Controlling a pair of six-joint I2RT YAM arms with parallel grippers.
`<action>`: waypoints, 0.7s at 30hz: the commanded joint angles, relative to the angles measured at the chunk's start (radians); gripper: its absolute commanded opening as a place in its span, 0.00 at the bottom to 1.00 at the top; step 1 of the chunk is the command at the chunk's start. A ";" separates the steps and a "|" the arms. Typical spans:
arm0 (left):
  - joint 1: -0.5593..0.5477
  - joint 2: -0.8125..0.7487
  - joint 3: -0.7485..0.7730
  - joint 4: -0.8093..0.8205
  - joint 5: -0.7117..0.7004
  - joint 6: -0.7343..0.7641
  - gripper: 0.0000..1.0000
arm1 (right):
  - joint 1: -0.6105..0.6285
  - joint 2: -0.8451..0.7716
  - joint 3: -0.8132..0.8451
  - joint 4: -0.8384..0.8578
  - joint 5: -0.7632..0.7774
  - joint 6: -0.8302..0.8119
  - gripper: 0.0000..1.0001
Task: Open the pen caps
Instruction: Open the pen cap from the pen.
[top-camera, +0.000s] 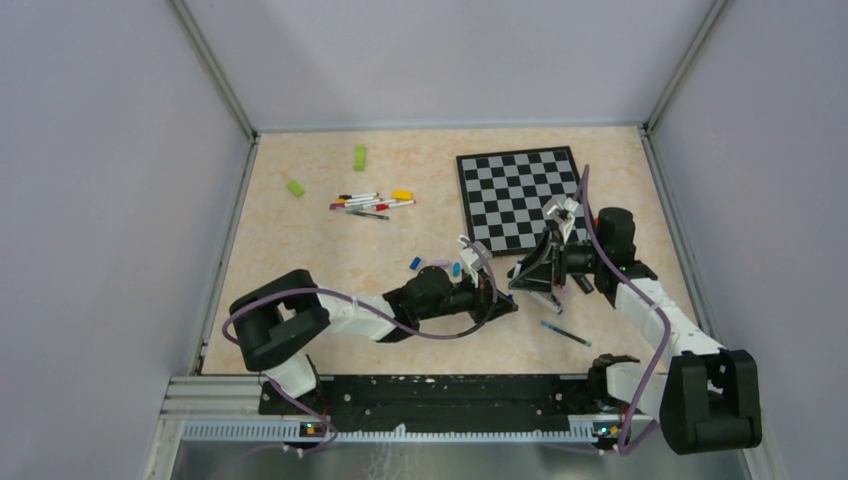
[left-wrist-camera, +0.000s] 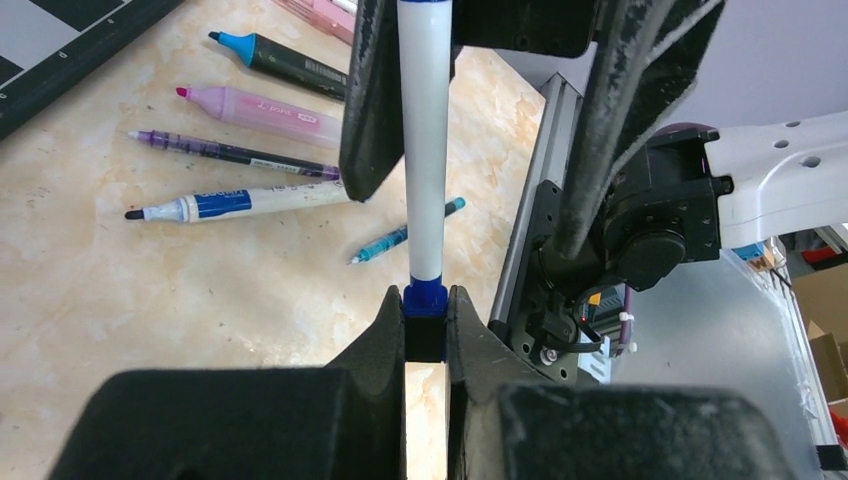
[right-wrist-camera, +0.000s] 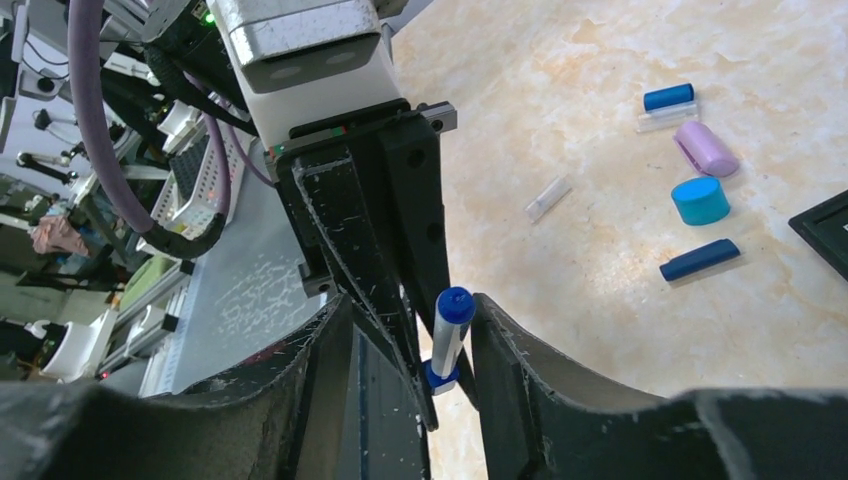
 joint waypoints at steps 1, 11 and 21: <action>0.013 -0.036 0.004 0.060 -0.004 0.015 0.00 | 0.027 -0.001 0.035 0.000 -0.033 -0.024 0.46; 0.016 -0.022 0.021 0.059 0.036 0.025 0.00 | 0.050 0.021 0.093 -0.027 -0.026 -0.019 0.00; 0.018 -0.084 -0.116 -0.007 0.163 -0.002 0.00 | -0.016 0.157 0.590 -0.269 -0.020 -0.061 0.00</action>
